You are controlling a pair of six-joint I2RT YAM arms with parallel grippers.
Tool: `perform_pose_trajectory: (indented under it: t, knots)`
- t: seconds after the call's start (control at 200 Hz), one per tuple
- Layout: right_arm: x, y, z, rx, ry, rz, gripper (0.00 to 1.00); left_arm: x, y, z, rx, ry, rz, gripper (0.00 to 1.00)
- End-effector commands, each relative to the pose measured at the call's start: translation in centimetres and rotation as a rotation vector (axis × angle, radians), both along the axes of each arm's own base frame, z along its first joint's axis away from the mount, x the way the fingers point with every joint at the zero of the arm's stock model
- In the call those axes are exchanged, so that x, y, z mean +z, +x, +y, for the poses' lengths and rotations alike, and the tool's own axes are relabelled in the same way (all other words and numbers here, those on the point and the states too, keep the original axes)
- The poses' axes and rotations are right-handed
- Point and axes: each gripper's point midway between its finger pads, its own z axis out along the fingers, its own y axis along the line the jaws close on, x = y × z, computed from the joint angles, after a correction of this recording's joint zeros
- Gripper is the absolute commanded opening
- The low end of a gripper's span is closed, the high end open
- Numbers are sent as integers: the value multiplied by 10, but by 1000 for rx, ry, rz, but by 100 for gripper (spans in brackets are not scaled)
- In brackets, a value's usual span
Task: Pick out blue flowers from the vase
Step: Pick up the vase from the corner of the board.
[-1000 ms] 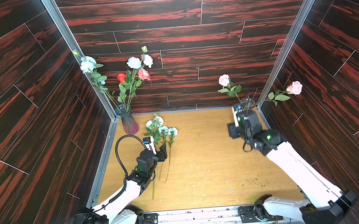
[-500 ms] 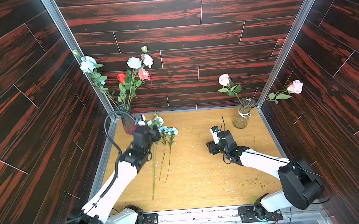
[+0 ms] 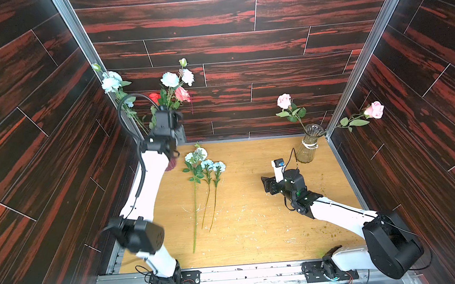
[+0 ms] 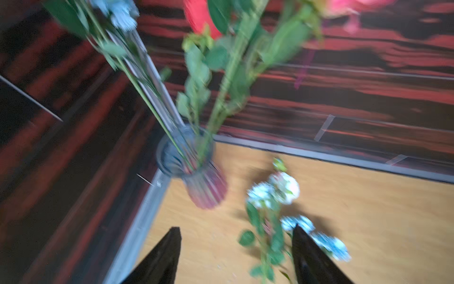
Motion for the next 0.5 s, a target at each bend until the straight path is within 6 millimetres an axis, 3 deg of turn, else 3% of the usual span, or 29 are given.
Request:
perform_pose_trajectory:
  t: [0.0, 0.105, 0.306, 0.496]
  knots:
    - [6, 1, 4, 13, 21, -18, 80, -34, -5, 26, 3, 71, 228, 73]
    - [6, 1, 5, 18, 21, -15, 79, -44, 11, 43, 20, 76, 295, 73]
    - [5, 1, 9, 37, 19, -5, 78, -84, 31, 68, 40, 91, 379, 71]
    - [4, 1, 11, 45, 16, 1, 78, -106, 41, 74, 24, 59, 416, 62]
